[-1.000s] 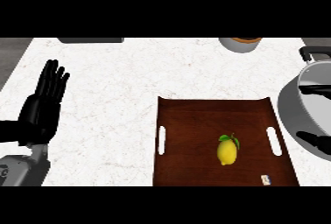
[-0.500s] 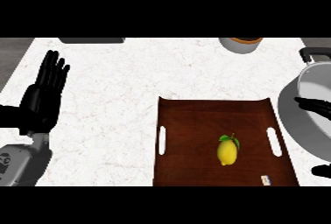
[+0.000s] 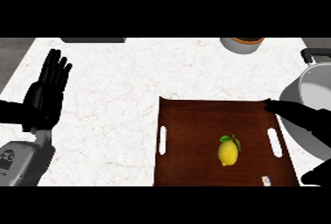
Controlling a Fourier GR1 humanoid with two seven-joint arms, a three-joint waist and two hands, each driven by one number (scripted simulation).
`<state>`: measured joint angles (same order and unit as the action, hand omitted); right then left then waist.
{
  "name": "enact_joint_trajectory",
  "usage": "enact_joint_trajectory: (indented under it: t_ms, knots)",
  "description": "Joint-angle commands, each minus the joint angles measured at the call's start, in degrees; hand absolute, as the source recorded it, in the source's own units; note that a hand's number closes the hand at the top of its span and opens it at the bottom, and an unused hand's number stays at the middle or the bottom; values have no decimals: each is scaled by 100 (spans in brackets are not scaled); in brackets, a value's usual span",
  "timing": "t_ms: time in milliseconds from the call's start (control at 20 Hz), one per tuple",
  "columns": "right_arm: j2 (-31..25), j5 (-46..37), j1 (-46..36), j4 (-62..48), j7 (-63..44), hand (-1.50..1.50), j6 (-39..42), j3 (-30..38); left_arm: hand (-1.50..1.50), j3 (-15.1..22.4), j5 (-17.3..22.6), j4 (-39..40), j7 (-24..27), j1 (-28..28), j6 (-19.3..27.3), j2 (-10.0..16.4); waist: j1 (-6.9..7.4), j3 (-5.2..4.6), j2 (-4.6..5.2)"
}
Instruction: Pick the lemon from the tray and place it in the pot
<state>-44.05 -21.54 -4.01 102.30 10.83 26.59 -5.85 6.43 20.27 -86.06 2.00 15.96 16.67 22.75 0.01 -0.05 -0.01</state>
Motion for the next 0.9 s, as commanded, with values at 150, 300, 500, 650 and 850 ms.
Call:
enact_joint_trajectory:
  t_ms: [150,300,500,650,850]
  knots:
    - [522,-441,319,891,-1417,-150,433,-417,0,-140,-120,-258,-133,-139,-86,-135,-28,2,-15]
    - [870,-843,-122,-94,-1108,-150,421,-672,0,-303,-116,440,64,147,-452,-215,-9,4,10]
    - [1231,-1326,106,-346,-847,-150,200,-859,0,-529,-229,-181,-314,18,-421,-107,-2,6,1]
    - [1597,-1650,49,-133,-1060,-150,224,-1033,0,-335,-610,-195,-341,28,-142,-513,-6,6,-2]
    - [1750,-1931,138,-452,-416,-150,-123,-966,0,-656,-477,71,-210,22,-609,-469,-6,6,1]
